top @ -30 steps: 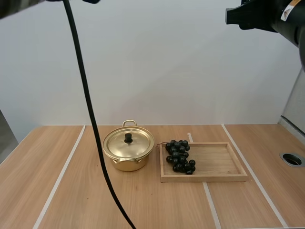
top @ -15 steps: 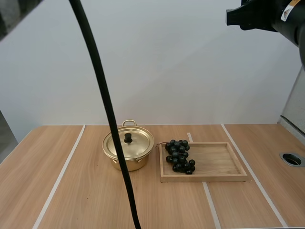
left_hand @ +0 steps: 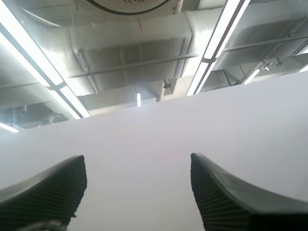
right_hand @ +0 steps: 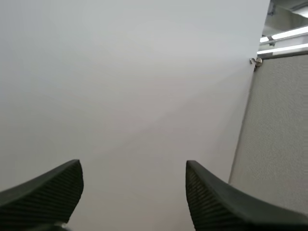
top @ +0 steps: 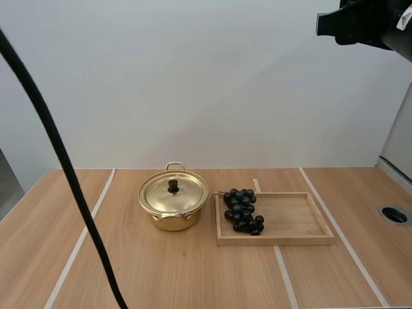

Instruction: Open the pot, put the pineapple inside, and close it

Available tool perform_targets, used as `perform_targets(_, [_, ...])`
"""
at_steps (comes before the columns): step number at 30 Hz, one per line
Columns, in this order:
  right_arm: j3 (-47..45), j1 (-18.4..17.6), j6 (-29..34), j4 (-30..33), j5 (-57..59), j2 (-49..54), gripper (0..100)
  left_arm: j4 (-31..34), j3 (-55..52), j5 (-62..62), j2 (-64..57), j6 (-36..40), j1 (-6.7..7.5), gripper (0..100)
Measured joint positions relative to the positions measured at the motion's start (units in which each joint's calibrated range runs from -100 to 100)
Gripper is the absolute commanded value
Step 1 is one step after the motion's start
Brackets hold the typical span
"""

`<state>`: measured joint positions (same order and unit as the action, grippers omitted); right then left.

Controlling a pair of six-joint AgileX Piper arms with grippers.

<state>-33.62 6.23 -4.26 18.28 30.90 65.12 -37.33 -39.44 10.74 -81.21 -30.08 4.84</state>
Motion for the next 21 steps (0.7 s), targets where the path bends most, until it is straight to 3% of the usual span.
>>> perform_targets(7, [-3.24, 0.28, -0.92, -5.11, 4.54, 5.96, 100, 1.66, -13.86, -2.34, -6.24, 4.74, -1.65, 100])
perform_targets(16, [-16.6, -1.34, -8.78, -16.62, -0.78, 11.55, 100, 3.46, -26.05, -0.9, -18.61, 6.17, -2.23, 100])
perform_targets(21, [-26.26, -1.42, -11.92, -18.28, -4.61, 11.9, 100, 4.05, -34.42, -6.23, -18.61, 6.26, -2.77, 100])
